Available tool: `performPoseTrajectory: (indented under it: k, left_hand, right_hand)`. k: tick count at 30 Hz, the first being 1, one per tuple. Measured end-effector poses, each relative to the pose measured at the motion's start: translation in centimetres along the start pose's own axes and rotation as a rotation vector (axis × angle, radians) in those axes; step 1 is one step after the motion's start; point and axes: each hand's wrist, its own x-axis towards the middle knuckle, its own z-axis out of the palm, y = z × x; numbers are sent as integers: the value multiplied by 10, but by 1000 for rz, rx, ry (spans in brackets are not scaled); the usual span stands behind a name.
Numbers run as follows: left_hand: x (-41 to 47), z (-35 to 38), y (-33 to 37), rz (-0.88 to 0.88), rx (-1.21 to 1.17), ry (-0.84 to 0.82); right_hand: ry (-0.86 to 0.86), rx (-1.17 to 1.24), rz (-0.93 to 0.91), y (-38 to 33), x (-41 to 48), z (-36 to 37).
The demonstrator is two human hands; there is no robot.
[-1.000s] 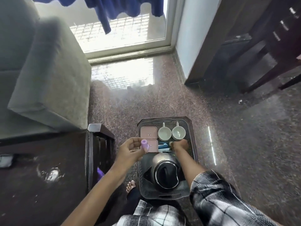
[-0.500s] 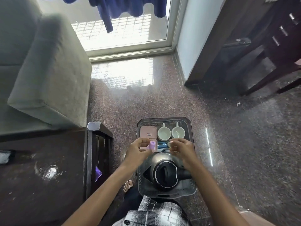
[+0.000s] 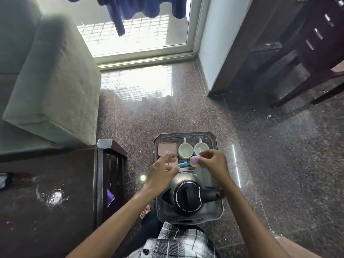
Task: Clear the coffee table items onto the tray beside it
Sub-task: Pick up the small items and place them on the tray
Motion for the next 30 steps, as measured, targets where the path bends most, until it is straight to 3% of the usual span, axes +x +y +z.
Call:
performPoseTrajectory:
  k: [4, 8, 20, 25, 30]
  left_hand:
    - [-1, -1, -9, -21, -20, -56]
    - [-5, -5, -17, -50, -54, -83]
    - [-9, -13, -35, -95, -107, -55]
    - [-8, -16, -34, -106, -106, -44]
    - [-10, -18, -34, -112, -128, -30]
  right_hand:
    - [-71, -483, 65, 50, 39, 1]
    - [-194, -683, 102, 84, 54, 15]
    - [-290, -775, 119, 93, 78, 30]
    - [-133, -896, 75, 76, 72, 37]
    - [-85, -875, 99, 71, 74, 49]
